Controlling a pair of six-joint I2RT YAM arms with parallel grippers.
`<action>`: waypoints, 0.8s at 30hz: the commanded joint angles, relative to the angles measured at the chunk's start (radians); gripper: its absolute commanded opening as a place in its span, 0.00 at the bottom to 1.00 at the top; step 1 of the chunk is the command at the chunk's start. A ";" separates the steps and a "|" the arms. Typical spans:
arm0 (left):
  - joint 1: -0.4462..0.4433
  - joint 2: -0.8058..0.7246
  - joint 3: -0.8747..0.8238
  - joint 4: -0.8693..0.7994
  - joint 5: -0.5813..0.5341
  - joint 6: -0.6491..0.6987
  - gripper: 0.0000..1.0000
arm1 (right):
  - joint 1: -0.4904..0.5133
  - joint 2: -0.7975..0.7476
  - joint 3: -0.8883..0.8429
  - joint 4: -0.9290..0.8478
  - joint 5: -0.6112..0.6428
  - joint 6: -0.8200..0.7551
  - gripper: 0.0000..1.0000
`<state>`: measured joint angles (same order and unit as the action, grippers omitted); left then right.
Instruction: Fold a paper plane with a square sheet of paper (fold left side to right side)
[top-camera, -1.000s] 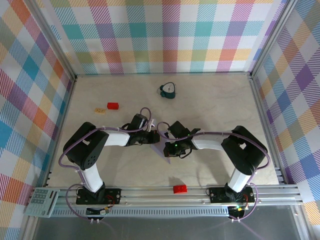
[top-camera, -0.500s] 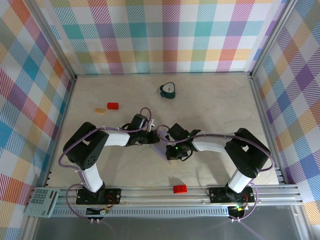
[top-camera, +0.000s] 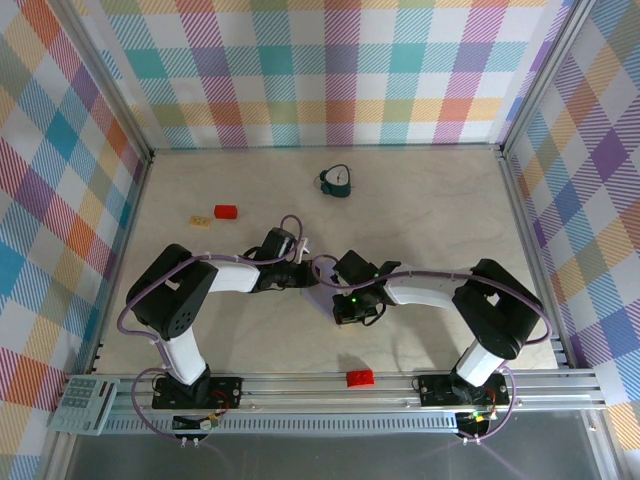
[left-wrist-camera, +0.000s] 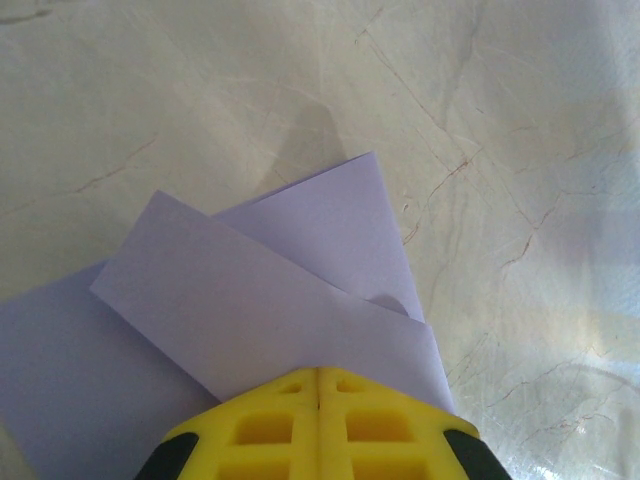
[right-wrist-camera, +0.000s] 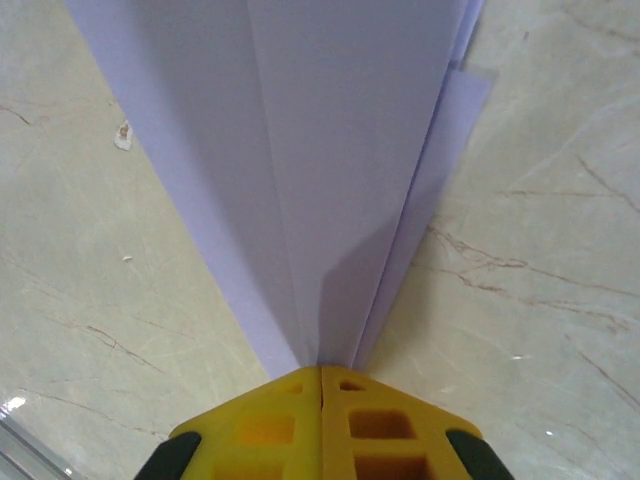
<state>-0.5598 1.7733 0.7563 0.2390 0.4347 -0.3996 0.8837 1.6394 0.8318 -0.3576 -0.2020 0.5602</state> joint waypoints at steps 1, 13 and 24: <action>0.014 0.031 -0.018 -0.097 -0.104 0.007 0.00 | 0.018 -0.013 -0.028 -0.126 -0.015 -0.016 0.00; 0.014 -0.040 -0.007 -0.072 -0.017 -0.009 0.02 | -0.002 -0.120 -0.041 -0.110 -0.023 -0.013 0.00; 0.065 -0.381 -0.038 -0.034 -0.023 -0.038 0.29 | -0.184 -0.215 -0.164 0.224 -0.247 -0.035 0.34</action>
<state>-0.5121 1.4727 0.7528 0.1883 0.4271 -0.4328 0.7261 1.4284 0.6930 -0.2672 -0.3569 0.5430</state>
